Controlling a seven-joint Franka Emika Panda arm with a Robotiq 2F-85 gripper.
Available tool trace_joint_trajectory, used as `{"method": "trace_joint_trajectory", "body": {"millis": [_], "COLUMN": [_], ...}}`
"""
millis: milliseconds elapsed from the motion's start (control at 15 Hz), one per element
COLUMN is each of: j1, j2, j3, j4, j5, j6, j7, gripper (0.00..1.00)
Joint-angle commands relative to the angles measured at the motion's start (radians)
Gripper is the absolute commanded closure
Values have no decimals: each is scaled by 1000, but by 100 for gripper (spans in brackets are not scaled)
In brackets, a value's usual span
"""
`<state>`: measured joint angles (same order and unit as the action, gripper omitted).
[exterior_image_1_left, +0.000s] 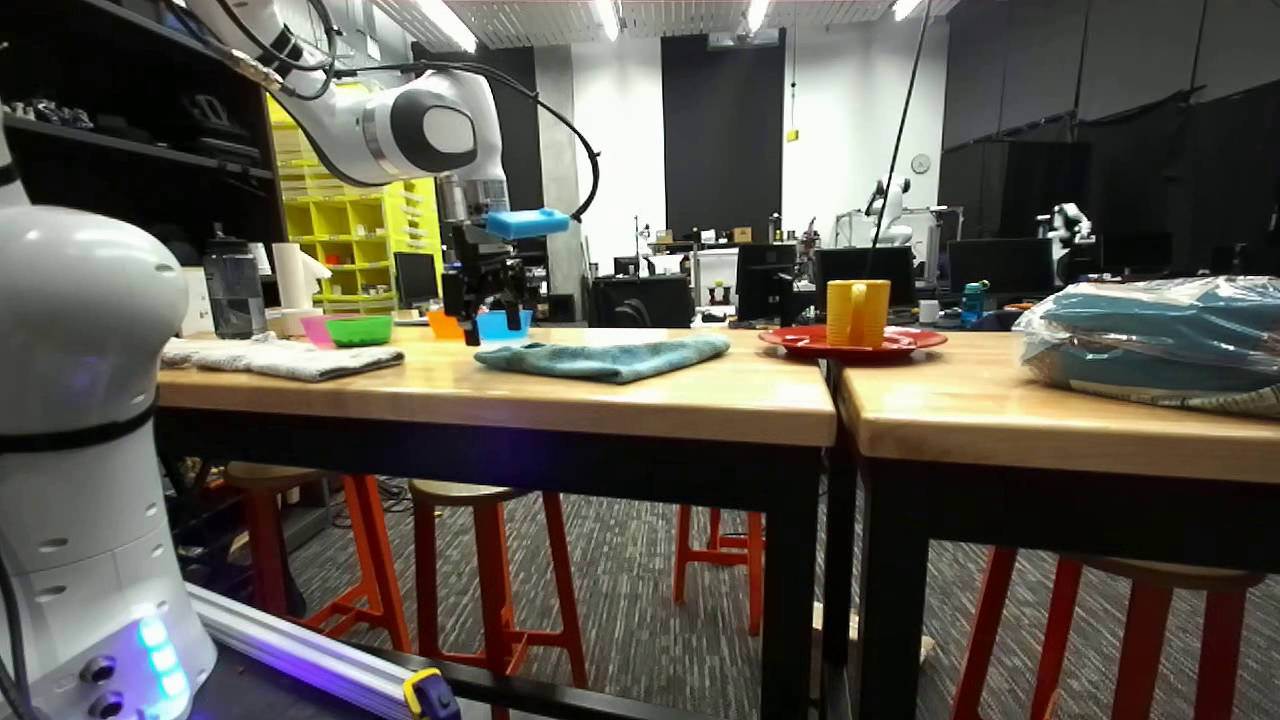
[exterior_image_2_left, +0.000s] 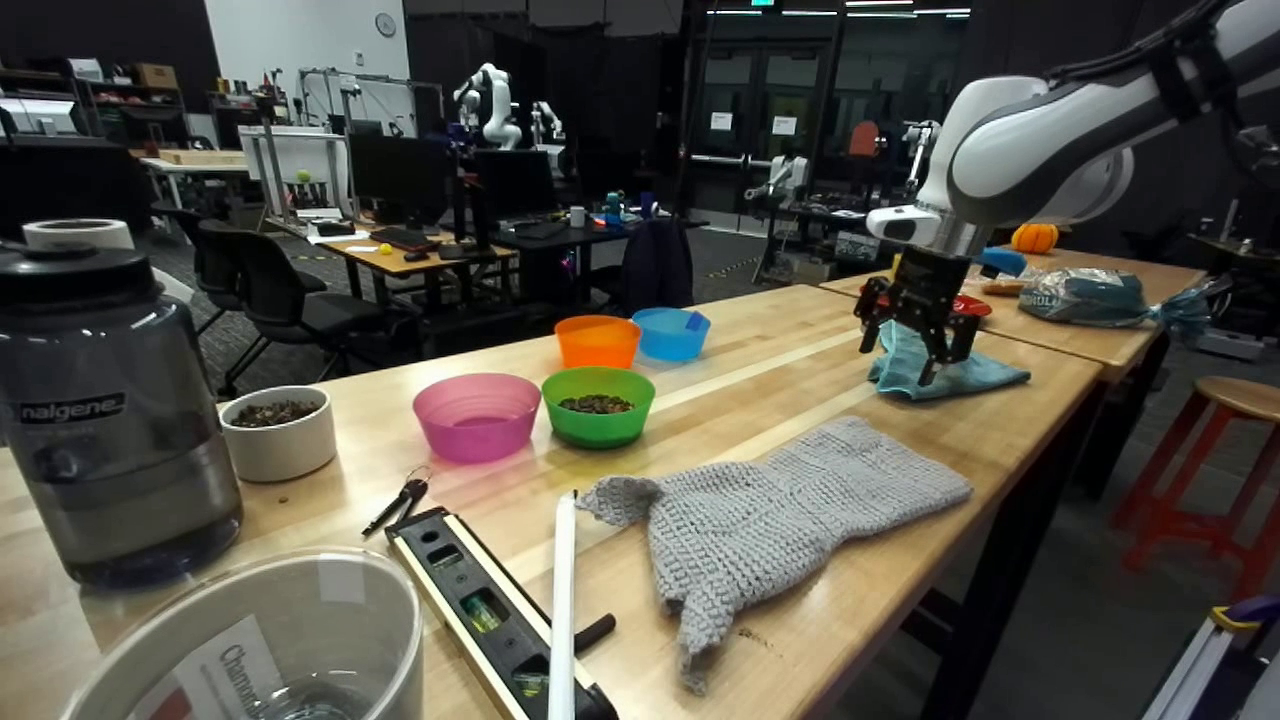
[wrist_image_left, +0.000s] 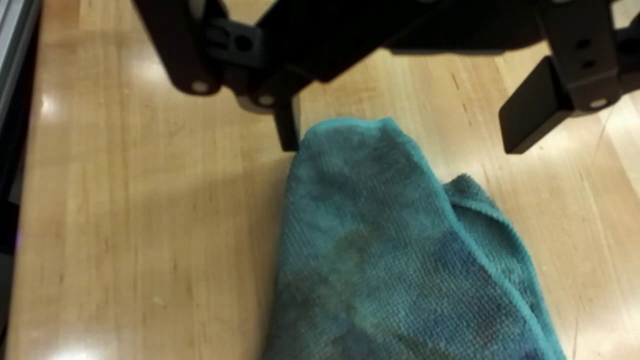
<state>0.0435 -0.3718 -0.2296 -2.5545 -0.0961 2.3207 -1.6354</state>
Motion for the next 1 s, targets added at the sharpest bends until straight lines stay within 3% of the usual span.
{"method": "trace_joint_trajectory", "body": {"millis": [0, 933], "j1": [-8, -77], "j2": [34, 170], "j3": [29, 64], "j4": [25, 124], "j5": [4, -109], "j6": [31, 23], "j7": [-22, 18], "gripper": [0, 3]}}
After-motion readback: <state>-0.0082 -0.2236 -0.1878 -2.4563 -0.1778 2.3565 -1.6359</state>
